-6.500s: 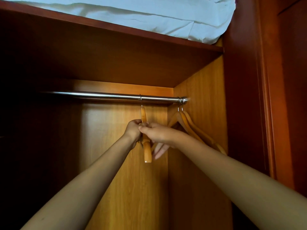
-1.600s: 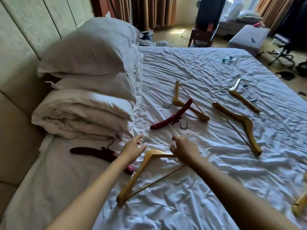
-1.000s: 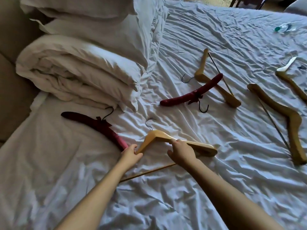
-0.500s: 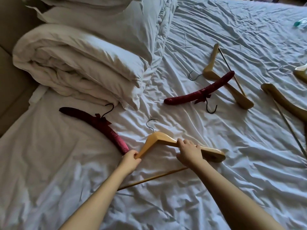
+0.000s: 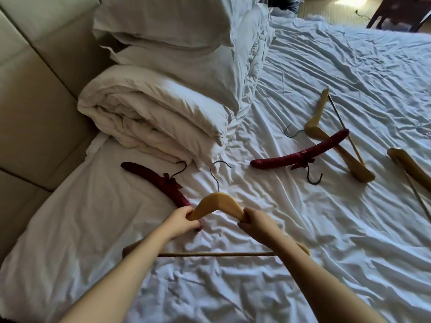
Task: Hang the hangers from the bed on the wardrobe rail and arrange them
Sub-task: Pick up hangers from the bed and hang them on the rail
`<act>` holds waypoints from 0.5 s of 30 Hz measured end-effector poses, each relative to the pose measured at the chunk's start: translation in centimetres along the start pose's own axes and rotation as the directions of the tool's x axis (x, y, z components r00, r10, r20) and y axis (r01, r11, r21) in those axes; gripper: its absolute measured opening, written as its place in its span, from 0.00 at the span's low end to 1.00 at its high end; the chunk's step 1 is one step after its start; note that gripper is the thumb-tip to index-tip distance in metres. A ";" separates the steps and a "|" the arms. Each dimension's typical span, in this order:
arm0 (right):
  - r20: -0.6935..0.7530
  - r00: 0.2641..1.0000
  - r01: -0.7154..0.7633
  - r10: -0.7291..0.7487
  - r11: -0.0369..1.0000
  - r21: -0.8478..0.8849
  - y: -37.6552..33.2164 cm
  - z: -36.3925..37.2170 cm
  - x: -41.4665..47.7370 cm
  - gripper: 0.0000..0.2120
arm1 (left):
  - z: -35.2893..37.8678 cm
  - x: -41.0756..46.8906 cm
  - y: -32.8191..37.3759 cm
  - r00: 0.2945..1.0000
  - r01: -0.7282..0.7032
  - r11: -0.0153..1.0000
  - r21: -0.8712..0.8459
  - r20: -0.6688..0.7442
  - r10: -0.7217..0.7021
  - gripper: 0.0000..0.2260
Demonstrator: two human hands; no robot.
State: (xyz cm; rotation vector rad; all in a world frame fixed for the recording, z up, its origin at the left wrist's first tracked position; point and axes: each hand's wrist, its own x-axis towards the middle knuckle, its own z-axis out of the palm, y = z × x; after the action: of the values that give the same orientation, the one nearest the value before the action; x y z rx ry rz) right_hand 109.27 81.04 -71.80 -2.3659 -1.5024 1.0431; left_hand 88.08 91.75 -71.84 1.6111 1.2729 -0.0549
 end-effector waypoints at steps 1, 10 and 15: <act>-0.002 1.000 0.017 -0.017 1.000 0.019 -0.9 -0.3 0.2 0.12 | -0.8 -0.2 0.2 1.000 -0.002 1.000 -0.021 -0.010 0.002 0.06; 0.067 0.975 0.213 -0.210 0.976 -0.044 -9.8 0.4 2.8 0.18 | -9.1 -2.9 -3.6 0.996 -0.013 0.998 0.066 -0.085 0.019 0.08; -0.082 0.967 0.225 -0.242 0.959 -0.175 -13.5 2.8 5.8 0.17 | -14.2 -5.0 -9.1 0.991 0.067 0.994 0.087 -0.120 -0.057 0.08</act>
State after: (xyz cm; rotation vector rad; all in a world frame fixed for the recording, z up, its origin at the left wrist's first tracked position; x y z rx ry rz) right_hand 99.03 91.82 -70.31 -2.2309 -1.8375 0.7588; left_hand 71.82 97.59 -68.44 1.6722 1.4294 -0.0577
